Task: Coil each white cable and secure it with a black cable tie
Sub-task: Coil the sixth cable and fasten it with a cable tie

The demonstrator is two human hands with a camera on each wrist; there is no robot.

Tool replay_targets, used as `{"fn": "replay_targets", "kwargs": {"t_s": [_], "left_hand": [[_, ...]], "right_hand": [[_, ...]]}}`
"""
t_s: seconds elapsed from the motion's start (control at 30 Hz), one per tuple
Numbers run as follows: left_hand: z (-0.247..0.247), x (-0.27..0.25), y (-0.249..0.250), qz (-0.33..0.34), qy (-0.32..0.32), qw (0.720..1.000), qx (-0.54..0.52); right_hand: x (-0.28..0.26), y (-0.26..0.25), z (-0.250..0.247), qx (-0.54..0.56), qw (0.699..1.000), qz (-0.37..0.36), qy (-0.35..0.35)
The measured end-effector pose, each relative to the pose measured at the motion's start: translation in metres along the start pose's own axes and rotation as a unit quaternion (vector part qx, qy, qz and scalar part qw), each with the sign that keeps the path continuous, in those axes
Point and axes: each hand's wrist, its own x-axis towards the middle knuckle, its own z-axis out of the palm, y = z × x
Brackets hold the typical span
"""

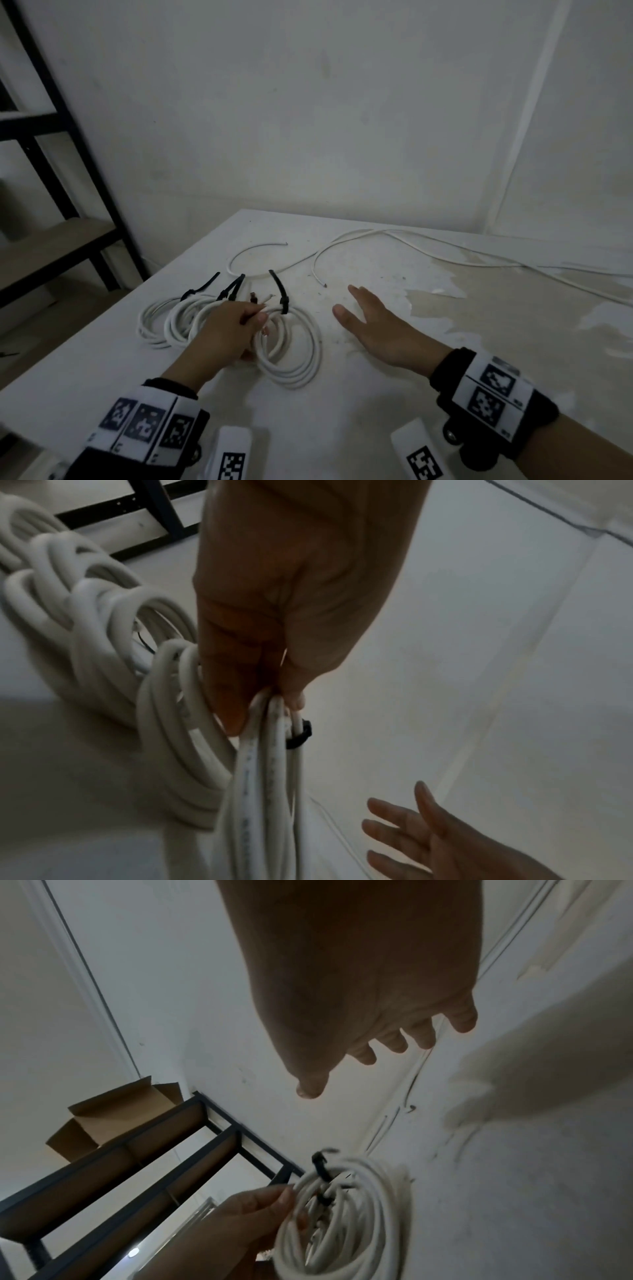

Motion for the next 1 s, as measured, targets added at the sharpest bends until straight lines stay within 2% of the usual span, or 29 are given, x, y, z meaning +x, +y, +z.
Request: {"fn": "replay_targets", "kwargs": {"t_s": [0.13, 0.23, 0.37, 0.47, 0.57, 0.77, 1.0], "left_hand": [[-0.002, 0.009, -0.007, 0.008, -0.002, 0.996, 0.091], [0.0, 0.015, -0.009, 0.017, -0.002, 0.984, 0.18], [0.005, 0.019, -0.003, 0.009, 0.009, 0.969, 0.248], [0.0, 0.024, 0.01, 0.013, 0.063, 0.962, 0.266], [-0.005, 0.026, 0.034, 0.049, 0.113, 0.96, 0.252], [0.008, 0.038, 0.083, 0.083, 0.088, 0.959, 0.257], [0.06, 0.069, 0.107, 0.11, 0.019, 0.956, 0.27]], "right_hand": [[0.008, 0.012, -0.013, -0.015, 0.999, 0.02, 0.037], [0.012, 0.022, -0.02, -0.022, 0.998, 0.031, 0.046], [0.016, 0.034, -0.028, -0.034, 0.997, 0.044, 0.057], [0.02, 0.044, -0.036, -0.045, 0.996, 0.049, 0.067], [0.024, 0.054, -0.047, -0.053, 0.994, 0.054, 0.081], [0.023, 0.071, -0.069, -0.078, 0.991, 0.065, 0.093], [0.022, 0.102, -0.093, -0.132, 0.981, 0.097, 0.108]]}}
